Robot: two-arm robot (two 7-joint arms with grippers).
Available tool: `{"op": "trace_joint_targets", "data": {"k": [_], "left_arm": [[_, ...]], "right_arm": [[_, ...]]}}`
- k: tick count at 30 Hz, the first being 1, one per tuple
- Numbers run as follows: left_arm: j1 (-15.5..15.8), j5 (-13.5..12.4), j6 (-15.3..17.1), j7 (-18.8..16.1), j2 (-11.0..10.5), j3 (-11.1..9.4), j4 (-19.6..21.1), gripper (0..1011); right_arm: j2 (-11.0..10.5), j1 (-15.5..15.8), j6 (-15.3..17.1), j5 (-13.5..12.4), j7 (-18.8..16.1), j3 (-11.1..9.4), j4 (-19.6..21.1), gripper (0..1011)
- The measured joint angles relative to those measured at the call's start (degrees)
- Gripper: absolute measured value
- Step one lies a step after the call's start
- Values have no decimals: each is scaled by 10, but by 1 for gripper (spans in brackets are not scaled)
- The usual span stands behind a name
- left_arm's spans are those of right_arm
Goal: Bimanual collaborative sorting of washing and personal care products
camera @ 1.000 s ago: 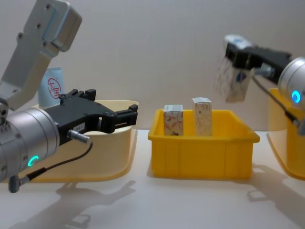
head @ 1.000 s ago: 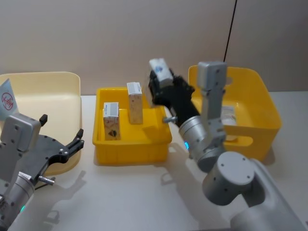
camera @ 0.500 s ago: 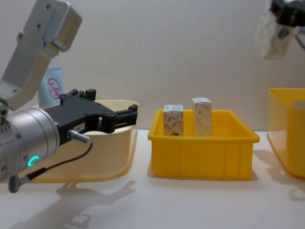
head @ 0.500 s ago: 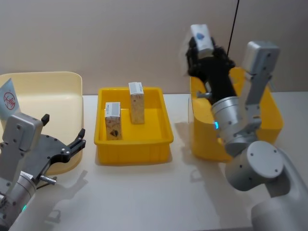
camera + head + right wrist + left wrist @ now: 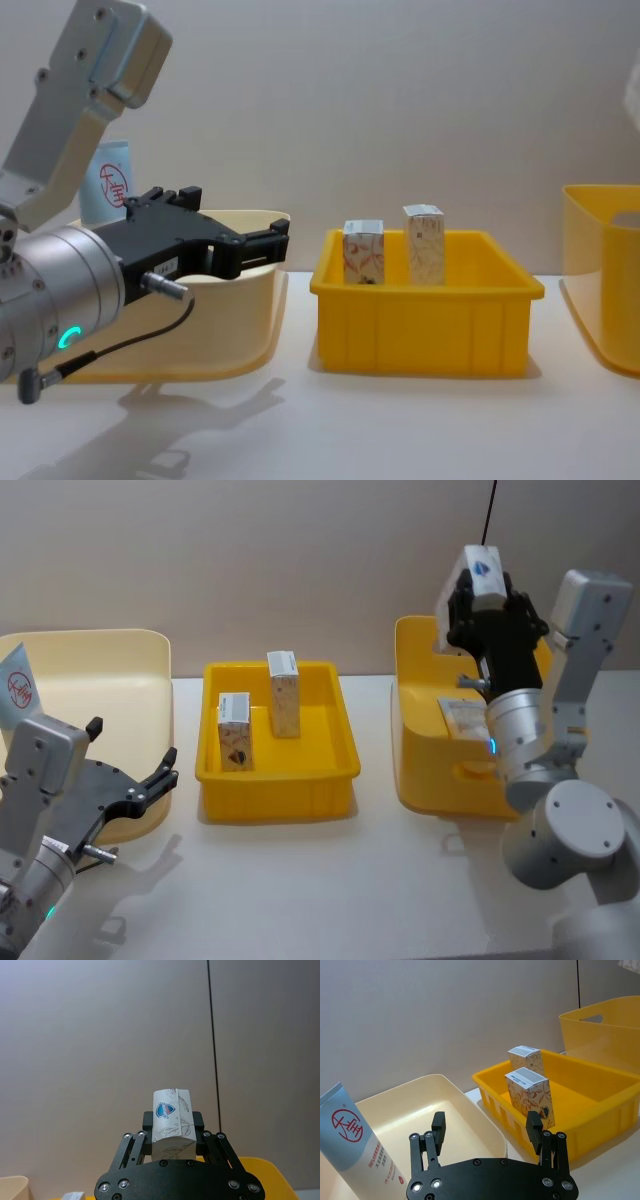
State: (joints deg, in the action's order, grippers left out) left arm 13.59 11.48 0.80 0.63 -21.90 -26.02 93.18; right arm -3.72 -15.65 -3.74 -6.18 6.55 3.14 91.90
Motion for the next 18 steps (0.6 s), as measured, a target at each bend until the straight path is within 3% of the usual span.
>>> {"op": "trace_joint_targets", "data": {"k": [18], "left_arm": [[0,0,0,0,0,0,0,1003]], "right_arm": [[2,18,113,30,28,-11,16,435]]}}
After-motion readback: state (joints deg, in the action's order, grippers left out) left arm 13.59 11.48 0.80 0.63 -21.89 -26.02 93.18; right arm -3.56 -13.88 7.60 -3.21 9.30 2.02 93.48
